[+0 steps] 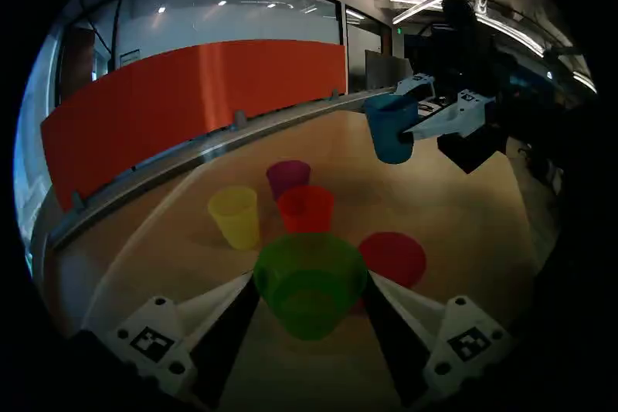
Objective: Pour water
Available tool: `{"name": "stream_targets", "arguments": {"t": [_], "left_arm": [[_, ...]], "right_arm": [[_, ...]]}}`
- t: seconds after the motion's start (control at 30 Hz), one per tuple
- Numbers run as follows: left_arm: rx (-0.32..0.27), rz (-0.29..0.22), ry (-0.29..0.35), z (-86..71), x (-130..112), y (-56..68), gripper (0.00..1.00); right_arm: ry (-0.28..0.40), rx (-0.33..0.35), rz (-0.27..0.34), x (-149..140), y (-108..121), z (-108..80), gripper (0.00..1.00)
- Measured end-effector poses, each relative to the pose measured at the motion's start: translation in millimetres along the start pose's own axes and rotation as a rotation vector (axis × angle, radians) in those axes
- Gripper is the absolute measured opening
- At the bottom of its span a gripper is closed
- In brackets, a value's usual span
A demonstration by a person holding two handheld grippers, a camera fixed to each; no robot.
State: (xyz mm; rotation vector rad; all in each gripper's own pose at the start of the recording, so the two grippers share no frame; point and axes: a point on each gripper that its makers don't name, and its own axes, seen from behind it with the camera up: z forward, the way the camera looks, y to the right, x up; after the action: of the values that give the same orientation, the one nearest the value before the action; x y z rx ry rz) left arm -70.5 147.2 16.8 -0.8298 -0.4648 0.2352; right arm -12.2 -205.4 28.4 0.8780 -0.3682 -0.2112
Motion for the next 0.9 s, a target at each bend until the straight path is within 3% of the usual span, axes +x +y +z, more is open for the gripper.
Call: {"name": "stream_targets", "arguments": {"t": [0.5, 0.9], "left_arm": [[-0.006, -0.025, -0.07, 13.6, -28, -7.0, 0.87], [-0.017, -0.042, -0.088, 18.9, -38, -8.7, 0.87]], "right_arm": [[-0.055, 0.026, 0.01, -27, -3, 15.6, 0.88], [-0.076, 0.028, 0.018, -37, -3, 21.5, 0.88]]}}
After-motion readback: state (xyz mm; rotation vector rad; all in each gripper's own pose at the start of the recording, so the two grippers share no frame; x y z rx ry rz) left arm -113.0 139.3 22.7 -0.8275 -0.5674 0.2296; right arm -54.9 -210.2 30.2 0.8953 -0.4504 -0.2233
